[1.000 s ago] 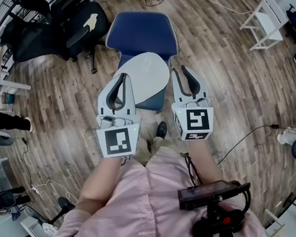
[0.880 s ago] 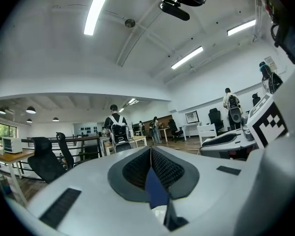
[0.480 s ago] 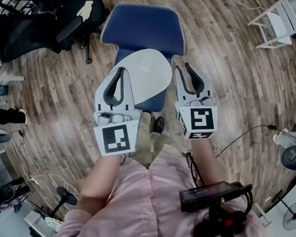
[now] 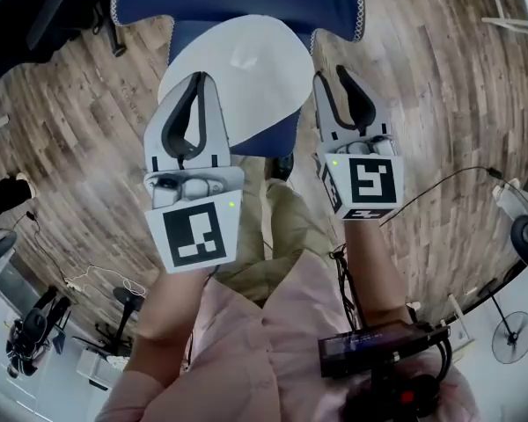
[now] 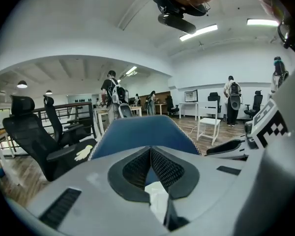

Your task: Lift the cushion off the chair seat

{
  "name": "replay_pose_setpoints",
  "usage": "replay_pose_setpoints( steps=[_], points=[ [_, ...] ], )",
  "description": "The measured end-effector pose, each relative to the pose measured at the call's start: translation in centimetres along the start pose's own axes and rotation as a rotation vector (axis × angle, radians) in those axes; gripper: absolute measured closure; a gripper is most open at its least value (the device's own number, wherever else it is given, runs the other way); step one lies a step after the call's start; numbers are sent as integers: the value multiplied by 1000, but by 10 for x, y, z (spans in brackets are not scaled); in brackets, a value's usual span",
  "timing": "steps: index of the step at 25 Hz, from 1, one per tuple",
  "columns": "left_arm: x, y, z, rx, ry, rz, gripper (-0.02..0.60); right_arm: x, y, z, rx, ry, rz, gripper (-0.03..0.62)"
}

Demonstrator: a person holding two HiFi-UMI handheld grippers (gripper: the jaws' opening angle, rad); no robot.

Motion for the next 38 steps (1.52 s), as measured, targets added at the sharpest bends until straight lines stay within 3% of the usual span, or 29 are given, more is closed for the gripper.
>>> replay_pose_setpoints(
  steps=[12, 21, 24, 27, 32, 38],
  points=[
    [128, -58, -17, 66, 3, 159, 566, 169, -80, -23, 4, -117, 194, 422],
    [173, -68, -18, 84, -20, 198, 566, 242, -110, -31, -22, -261, 238, 378],
    [176, -67, -13, 89, -26, 195, 566, 252, -116, -31, -43, -376, 236, 378],
    [174, -65, -10, 91, -34, 193, 566, 254, -118, -29, -71, -450, 236, 418],
    [160, -61, -8, 89, -35, 168, 566, 236, -105, -27, -53, -420, 212, 511],
    [107, -41, -15, 79, -23, 106, 566, 183, -70, -4, -86, -376, 183, 551]
  ],
)
Point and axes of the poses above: the fingertips, and each gripper's own axes: y backward along the fingers, z to its left, x out of its underside, the point moved 3 cm from there along y, backward along the fingers, and after that the axes turned 2 degrees about -x, right-handed, at the moved point
